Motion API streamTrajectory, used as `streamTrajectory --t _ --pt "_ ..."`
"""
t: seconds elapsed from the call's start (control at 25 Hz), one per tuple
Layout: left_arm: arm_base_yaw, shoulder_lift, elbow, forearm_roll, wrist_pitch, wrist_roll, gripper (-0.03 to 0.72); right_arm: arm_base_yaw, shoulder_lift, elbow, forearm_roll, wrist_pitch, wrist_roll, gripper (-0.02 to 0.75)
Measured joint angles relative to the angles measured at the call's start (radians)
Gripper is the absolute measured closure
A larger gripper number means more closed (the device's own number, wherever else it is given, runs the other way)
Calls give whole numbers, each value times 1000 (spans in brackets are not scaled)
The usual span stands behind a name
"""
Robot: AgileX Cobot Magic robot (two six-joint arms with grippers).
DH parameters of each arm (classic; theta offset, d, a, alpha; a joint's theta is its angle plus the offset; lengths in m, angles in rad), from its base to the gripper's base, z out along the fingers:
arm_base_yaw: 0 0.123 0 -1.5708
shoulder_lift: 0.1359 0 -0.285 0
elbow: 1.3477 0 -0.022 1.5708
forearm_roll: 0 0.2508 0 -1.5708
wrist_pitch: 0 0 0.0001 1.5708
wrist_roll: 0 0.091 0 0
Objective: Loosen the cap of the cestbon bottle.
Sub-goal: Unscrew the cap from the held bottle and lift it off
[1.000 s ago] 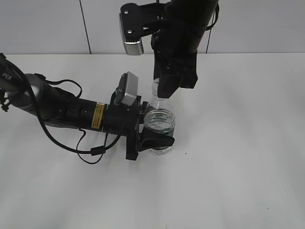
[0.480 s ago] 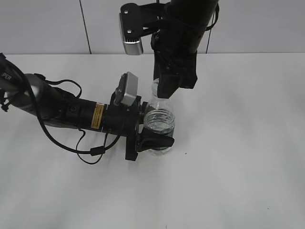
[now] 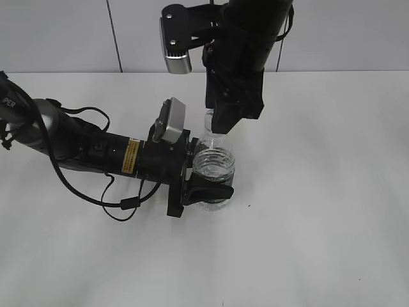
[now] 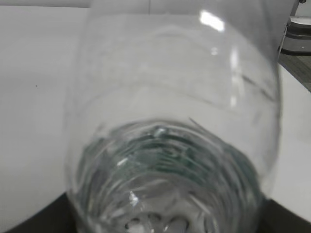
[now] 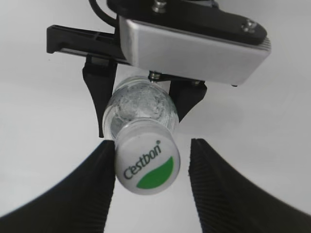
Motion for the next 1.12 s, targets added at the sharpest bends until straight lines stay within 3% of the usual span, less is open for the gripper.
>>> streamTrajectory --t 0.36,1.12 --pt "0 0 0 9 -4 0 288 0 0 0 -1 -2 41 295" --pt "0 0 0 9 -6 0 287 0 0 0 -4 -3 181 288"
